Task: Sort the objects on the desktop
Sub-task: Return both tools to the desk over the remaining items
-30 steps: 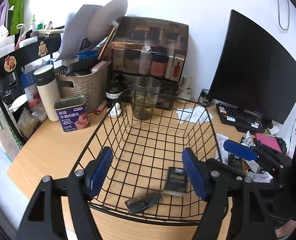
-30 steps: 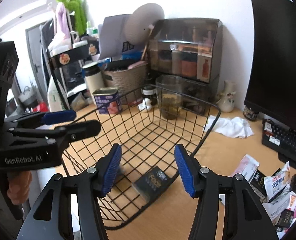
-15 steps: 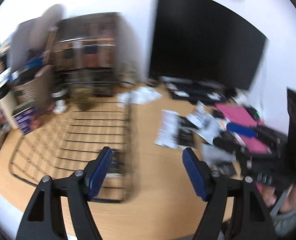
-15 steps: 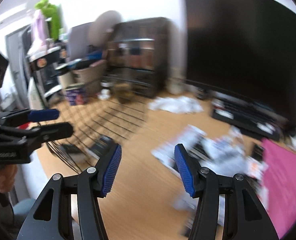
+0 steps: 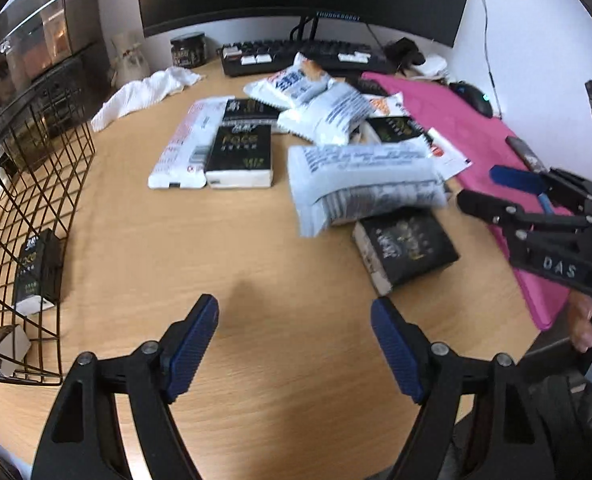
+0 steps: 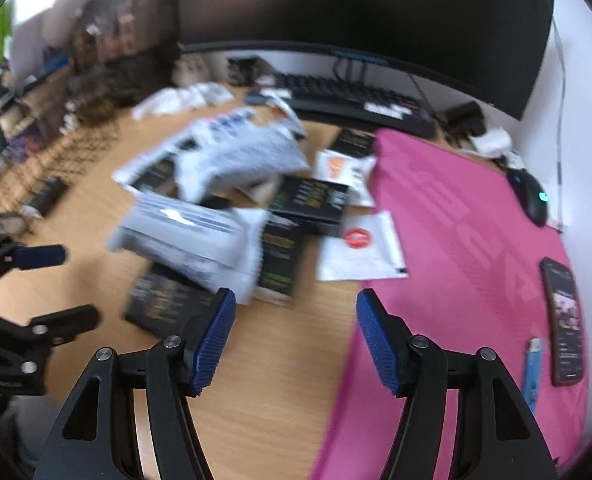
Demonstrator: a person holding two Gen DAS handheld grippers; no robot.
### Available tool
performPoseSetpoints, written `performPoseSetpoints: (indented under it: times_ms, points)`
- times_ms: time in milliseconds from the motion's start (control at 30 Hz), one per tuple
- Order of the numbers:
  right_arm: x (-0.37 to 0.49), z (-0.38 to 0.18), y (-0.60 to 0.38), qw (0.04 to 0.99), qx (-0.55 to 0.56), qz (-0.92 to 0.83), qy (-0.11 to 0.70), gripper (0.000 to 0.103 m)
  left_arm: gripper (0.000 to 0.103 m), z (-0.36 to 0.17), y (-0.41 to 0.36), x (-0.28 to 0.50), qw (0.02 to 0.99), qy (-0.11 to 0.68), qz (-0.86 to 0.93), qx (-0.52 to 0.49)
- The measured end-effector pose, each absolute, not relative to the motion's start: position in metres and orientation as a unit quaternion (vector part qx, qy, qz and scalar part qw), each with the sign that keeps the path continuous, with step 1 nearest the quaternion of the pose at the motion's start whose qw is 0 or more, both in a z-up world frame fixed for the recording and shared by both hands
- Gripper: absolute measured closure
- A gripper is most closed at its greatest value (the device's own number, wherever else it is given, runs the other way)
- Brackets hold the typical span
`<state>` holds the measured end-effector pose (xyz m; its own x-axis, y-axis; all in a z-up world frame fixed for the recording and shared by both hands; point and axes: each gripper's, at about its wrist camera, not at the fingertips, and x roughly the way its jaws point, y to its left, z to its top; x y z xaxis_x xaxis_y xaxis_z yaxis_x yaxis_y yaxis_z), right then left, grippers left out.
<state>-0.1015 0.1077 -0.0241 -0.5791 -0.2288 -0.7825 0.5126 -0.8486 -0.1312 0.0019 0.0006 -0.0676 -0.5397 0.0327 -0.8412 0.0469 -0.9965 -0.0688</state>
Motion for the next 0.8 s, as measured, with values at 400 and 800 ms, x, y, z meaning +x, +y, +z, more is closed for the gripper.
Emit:
performPoseSetpoints:
  times_ms: [400, 800]
  points:
    - [-0.082, -0.040, 0.078, 0.293, 0.437, -0.827, 0.198, 0.041, 0.022, -0.075, -0.004, -0.002, -0.008, 0.045, -0.873, 0.485]
    - [-0.072, -0.033, 0.067, 0.274, 0.405, -0.850, 0.194, 0.041, 0.022, -0.070, -0.039, -0.002, 0.045, 0.081, -0.873, 0.479]
